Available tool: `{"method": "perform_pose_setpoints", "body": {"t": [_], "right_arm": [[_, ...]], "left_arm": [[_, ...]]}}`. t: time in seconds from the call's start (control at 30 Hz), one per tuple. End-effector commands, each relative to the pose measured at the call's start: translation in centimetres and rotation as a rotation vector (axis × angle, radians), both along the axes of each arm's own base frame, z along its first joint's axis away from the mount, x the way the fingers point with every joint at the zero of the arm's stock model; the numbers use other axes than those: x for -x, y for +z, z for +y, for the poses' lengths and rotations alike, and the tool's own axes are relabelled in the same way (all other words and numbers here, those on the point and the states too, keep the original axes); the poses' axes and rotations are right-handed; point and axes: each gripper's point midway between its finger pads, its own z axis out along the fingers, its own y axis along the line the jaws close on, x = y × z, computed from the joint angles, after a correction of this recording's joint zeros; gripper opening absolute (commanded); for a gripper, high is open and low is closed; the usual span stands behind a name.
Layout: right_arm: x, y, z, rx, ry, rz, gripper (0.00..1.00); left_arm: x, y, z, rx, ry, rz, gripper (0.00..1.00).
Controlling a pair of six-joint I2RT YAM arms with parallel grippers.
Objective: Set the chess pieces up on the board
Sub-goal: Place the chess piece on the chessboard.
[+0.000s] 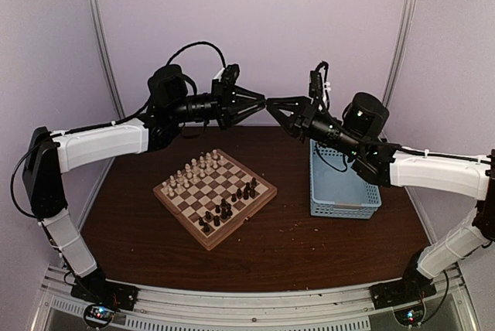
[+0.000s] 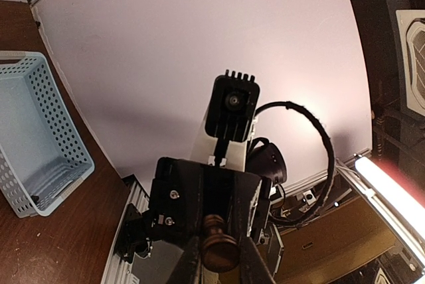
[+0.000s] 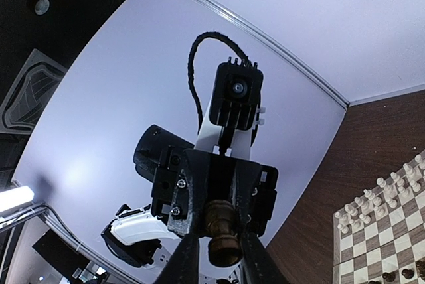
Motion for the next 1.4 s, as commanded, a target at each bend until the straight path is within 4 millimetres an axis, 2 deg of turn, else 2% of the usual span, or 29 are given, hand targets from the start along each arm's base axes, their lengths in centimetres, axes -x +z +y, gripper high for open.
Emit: {"method": "perform_pose_setpoints", "body": {"t": [0.0, 0.1, 0.27, 0.37, 0.6, 0.67, 0.77, 0.87, 1.0, 1.03, 1.07, 1.13, 1.37], "right_arm": [[0.8, 2.7, -1.3, -0.064, -0.012, -0.065, 0.3], [0.8, 2.8, -1.3, -0.066, -0.009, -0.066, 0.33], [0.8, 2.8, -1.3, -0.072, -0.01, -0.063, 0.18], [0.8, 2.7, -1.2, -0.07, -0.003, -0.062, 0.17], [0.7, 2.5, -1.0, -0.06, 0.001, -0.063, 0.05], [0.7, 2.2, -1.1, -0.041, -0.005, -0.063, 0.04], [0.5, 1.4, -1.4, 0.016, -0.024, -0.054, 0.03], [0.6, -0.4, -1.8, 0.138, -0.048, -0.049, 0.03], [0.6, -4.1, -2.8, 0.41, -0.081, -0.045, 0.03], [0.7, -5.4, -3.1, 0.494, -0.078, -0.038, 0.03], [0.9, -7.1, -3.5, 0.592, -0.066, -0.015, 0.03], [1.0, -8.9, -3.9, 0.733, -0.044, -0.01, 0.03], [0.7, -13.5, -2.8, 1.043, 0.071, -0.024, 0.02]], "left_arm": [[0.1, 0.3, 0.2, 0.024, -0.005, -0.03, 0.14], [0.1, 0.2, 0.3, 0.024, -0.006, -0.029, 0.15], [0.1, 0.1, 0.3, 0.024, -0.006, -0.028, 0.15], [0.1, -0.1, 0.3, 0.022, -0.007, -0.025, 0.15], [0.2, -0.2, 0.3, 0.021, -0.008, -0.035, 0.15], [0.4, -0.2, 0.4, 0.018, -0.005, -0.052, 0.23], [0.5, 0.0, 1.1, -0.012, 0.009, -0.102, 0.43], [0.0, -0.3, 2.7, -0.081, 0.064, -0.155, 0.6], [-1.3, -1.2, 6.3, -0.232, 0.2, -0.256, 0.71], [-1.6, -2.5, 7.3, -0.315, 0.231, -0.242, 0.72], [-1.7, -2.9, 8.3, -0.368, 0.264, -0.264, 0.73], [-2.1, -3.6, 10.0, -0.465, 0.329, -0.313, 0.74], [-2.5, -5.1, 13.4, -0.665, 0.444, -0.423, 0.74]]}}
